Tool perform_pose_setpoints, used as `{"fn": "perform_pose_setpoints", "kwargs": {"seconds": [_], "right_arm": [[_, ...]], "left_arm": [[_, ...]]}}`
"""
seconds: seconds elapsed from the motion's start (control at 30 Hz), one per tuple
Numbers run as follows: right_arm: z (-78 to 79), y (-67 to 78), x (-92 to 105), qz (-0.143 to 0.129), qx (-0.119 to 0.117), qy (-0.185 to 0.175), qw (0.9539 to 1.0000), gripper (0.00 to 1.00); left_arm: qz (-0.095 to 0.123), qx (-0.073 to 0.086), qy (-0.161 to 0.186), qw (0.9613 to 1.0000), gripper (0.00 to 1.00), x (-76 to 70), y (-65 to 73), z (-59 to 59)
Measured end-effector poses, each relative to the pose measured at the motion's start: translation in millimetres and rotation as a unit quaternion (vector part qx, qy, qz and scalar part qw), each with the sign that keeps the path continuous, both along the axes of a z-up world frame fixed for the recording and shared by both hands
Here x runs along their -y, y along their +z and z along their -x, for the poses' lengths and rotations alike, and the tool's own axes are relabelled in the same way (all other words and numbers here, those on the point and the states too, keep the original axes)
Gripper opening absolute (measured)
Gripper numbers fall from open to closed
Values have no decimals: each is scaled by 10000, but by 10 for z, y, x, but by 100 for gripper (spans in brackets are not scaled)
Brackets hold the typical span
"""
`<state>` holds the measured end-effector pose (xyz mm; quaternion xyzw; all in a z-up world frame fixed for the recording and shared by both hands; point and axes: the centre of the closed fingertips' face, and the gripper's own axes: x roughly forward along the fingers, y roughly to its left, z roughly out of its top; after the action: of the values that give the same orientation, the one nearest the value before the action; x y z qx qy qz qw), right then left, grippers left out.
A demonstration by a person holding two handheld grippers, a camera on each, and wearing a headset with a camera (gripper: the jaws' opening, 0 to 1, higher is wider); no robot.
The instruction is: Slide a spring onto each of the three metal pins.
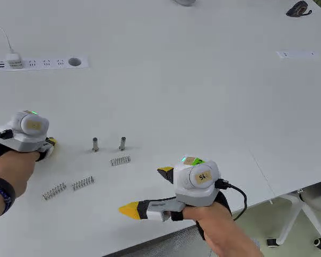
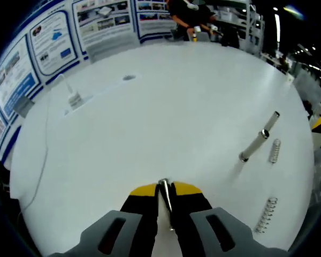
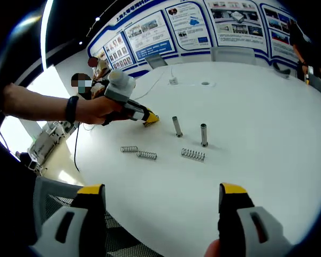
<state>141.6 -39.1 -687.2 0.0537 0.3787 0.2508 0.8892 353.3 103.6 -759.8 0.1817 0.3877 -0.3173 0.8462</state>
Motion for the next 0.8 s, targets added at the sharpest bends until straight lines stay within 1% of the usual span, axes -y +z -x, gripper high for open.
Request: {"fn": "perform_pose_setpoints", "kwargs": {"seconds": [0.1,0.13,0.17,0.23,0.3,0.43,0.63,0.8], "right_arm": [[-7,4,10,-7,11,-26,10000,88],[-9,7,13,-12,18,-36,10000,88],[-9,9,12,-13,18,-39,10000,88],[-9,8,20,-6,21,-51,10000,88],[-12,12,27,-11,27,-69,10000,88],[-16,19,35,-18,36,-96,9999,88],[-13,20,40,-23,39,-106,9999,88],[-20,29,52,-34,56,-134,9999,88]], "left_arm": [[-46,-57,55,10000,8,-3,-8,8],[-27,-172,104,9998,8,-18,-15,21],[-2,-213,121,9997,8,-17,-16,32],[114,-367,181,9991,7,-28,-13,66],[140,-409,226,9988,7,-64,-13,87],[271,-400,326,9983,7,-120,25,140],[508,-374,528,9966,7,-182,118,129],[576,-341,589,9960,7,-237,173,132]]}}
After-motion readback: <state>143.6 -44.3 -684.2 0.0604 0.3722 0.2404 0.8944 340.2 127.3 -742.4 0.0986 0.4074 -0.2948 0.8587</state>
